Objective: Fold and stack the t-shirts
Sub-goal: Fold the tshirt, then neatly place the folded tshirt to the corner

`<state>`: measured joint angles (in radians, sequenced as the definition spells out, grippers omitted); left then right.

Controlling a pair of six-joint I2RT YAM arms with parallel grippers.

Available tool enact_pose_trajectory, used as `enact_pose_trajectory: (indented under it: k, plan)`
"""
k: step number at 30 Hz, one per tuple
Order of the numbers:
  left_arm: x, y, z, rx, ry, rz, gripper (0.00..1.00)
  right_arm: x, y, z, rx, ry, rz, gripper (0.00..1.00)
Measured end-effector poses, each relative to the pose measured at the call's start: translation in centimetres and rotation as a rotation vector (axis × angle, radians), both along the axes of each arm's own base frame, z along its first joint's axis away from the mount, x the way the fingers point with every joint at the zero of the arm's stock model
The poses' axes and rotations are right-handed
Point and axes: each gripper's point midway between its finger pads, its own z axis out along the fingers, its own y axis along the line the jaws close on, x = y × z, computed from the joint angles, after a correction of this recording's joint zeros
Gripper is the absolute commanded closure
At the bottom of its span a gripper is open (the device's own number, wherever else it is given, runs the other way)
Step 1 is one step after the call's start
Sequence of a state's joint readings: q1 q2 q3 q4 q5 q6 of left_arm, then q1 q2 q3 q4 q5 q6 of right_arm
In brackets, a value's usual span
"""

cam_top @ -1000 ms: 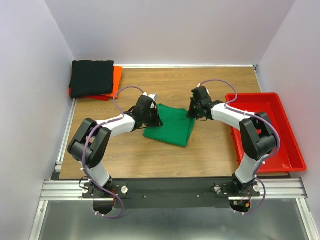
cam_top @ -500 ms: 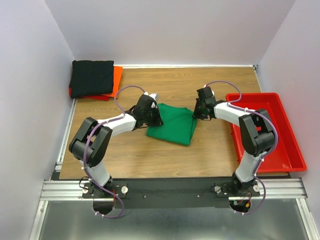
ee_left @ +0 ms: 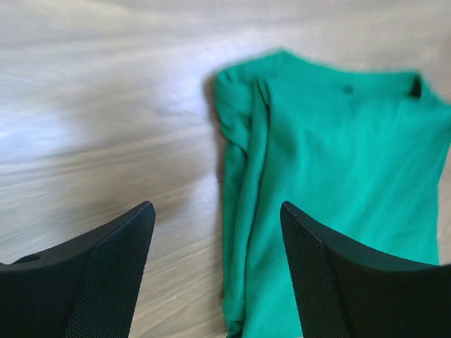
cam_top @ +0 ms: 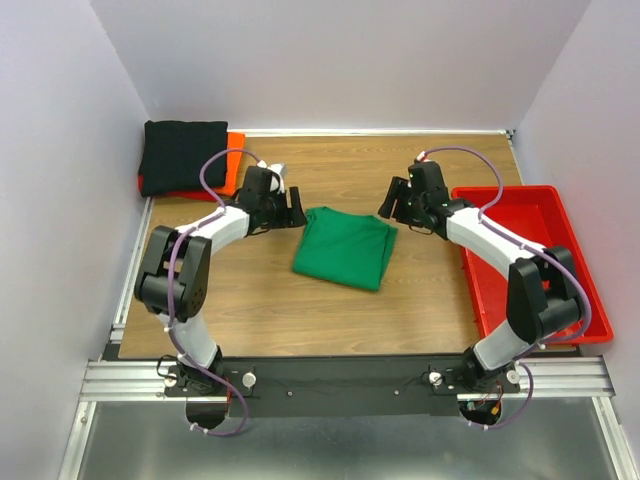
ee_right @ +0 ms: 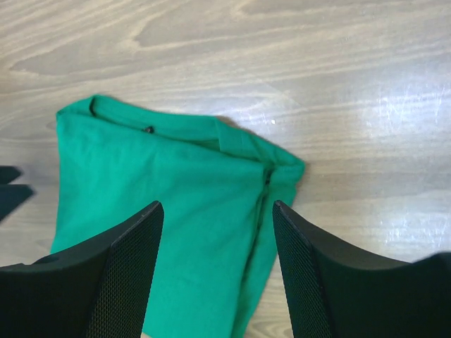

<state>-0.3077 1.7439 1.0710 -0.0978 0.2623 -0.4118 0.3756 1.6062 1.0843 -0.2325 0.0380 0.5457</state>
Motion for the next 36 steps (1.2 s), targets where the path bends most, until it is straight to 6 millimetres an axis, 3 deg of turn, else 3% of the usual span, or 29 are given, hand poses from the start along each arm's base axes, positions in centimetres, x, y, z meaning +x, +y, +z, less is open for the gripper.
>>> enact_pose_trajectory:
  k: [5,9,13,21,22,24,27,31,36]
  plan:
    - [-1.3,-1.8,-2.9,-0.035,0.081,-0.117,0.19,-1.6,-0.3,-1.1,0.002,0.033,0.014,0.30]
    - [-0.7,-3.2,-2.9,-0.083,0.070,-0.178,0.19,-2.8,-0.3,-2.6,0.001,0.076,0.028,0.30]
    - [0.3,-4.1,-3.0,-0.110,0.053,-0.201,0.28,-3.3,-0.3,-3.0,0.004,0.090,0.036,0.30]
    - [1.8,-6.1,-3.9,-0.064,0.044,-0.199,0.64,-3.5,0.0,-3.1,0.016,0.098,0.049,0.30]
    - [1.7,-6.5,-4.0,-0.049,0.044,-0.197,0.79,-3.5,0.0,-3.1,0.018,0.098,0.051,0.30]
    - [1.5,-7.2,-4.2,-0.019,0.044,-0.187,1.00,-3.6,0.1,-3.1,0.022,0.100,0.056,0.30]
    - [1.2,-7.6,-4.3,0.047,0.056,-0.165,1.00,-3.6,0.3,-3.0,0.030,0.102,0.063,0.30]
    - [1.9,-6.8,-3.9,0.173,0.068,-0.097,1.00,-3.9,0.5,-3.1,0.040,0.106,0.075,0.30]
    - [6.1,-3.3,-1.2,0.386,0.003,0.068,1.00,-4.7,0.4,-2.5,0.053,0.095,0.084,0.30]
